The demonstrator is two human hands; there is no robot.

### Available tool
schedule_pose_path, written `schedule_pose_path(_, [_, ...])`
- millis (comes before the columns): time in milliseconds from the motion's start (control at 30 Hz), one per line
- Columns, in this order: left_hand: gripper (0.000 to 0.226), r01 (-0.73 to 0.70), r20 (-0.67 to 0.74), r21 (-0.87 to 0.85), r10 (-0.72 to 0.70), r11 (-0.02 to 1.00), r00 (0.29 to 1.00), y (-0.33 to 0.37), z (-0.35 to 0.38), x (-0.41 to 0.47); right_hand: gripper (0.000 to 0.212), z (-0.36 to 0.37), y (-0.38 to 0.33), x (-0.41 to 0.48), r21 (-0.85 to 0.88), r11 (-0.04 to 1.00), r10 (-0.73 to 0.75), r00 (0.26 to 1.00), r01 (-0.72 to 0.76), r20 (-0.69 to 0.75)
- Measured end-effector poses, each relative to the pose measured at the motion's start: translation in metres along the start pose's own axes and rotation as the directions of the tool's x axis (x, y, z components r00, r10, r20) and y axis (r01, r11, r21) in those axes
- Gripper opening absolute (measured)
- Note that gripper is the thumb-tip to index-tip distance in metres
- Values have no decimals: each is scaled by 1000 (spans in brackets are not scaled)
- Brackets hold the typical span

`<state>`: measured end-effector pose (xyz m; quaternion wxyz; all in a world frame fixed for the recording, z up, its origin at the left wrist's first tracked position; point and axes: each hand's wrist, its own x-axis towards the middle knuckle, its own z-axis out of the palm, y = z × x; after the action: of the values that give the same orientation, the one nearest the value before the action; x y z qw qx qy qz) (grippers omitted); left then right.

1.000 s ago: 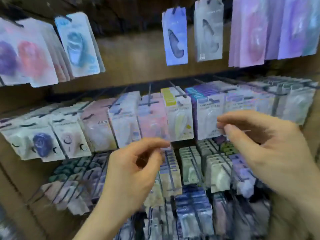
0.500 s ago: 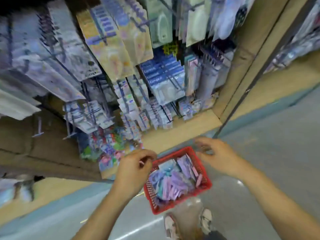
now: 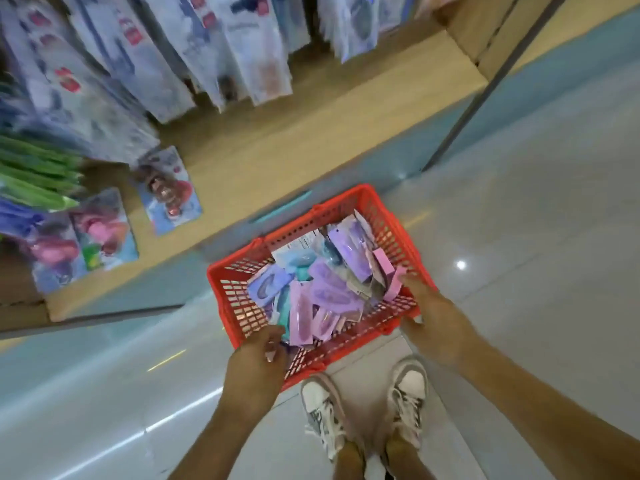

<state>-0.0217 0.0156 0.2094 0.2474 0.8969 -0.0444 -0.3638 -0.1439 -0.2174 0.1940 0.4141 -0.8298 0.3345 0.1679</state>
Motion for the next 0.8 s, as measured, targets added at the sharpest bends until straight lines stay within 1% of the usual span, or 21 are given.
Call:
schedule_pose_path(67, [23, 21, 22, 43, -22, 999, 1000, -21, 33, 31, 60, 29, 26, 29, -61, 998, -2, 1000, 2, -12])
schedule_pose_path(133, [31, 41, 24, 61, -43, 997, 999, -44, 61, 66, 64, 54, 44, 60, -138, 990, -23, 1000, 22, -6])
schedule_pose_path(167, [35, 47, 21, 73, -49, 996, 999, -53, 73, 82, 64, 65, 51, 75, -201, 979, -37, 999, 36, 0])
schedule_pose_path(233, [42, 47, 20, 127, -50, 991, 999, -68, 96, 112, 65, 84, 65, 106, -343, 938, -64, 997, 49, -34])
schedule_pose_path(267, [44, 34, 9, 139, -36, 990, 999, -71, 105, 125, 68, 91, 70, 119, -394, 918, -65, 996, 38, -57])
schedule_pose_path(367, [47, -38, -46, 109, 43, 993, 998, -66, 128, 161, 82, 107, 79, 157, -464, 886, -44, 996, 3, -78])
schedule_pose_path(400, [52, -58, -45, 105, 63, 993, 997, -63, 136, 173, 84, 112, 83, 167, -504, 863, -28, 997, -9, -67])
schedule_pose_path(467, [68, -50, -20, 86, 52, 995, 998, -61, 153, 195, 82, 120, 89, 183, -595, 804, -33, 998, -4, -51])
schedule_pose_path(567, [80, -37, 13, 61, 36, 997, 999, -58, 177, 218, 76, 135, 95, 200, -740, 667, -172, 984, 83, -45])
schedule_pose_path(633, [82, -33, 8, 59, 33, 998, 999, -55, 188, 229, 77, 146, 98, 213, -763, 634, -210, 978, 122, -18])
schedule_pose_path(733, [78, 39, -25, -52, -41, 998, 999, -47, 199, 243, 90, 162, 95, 230, -722, 675, -209, 978, 148, 6])
schedule_pose_path(767, [74, 47, -32, -61, -49, 997, 998, -47, 203, 246, 90, 167, 93, 237, -703, 697, -219, 976, 143, -18])
schedule_pose_path(800, [71, 46, -31, -60, -48, 997, 998, -46, 205, 248, 87, 172, 94, 243, -687, 714, -189, 982, 133, -5])
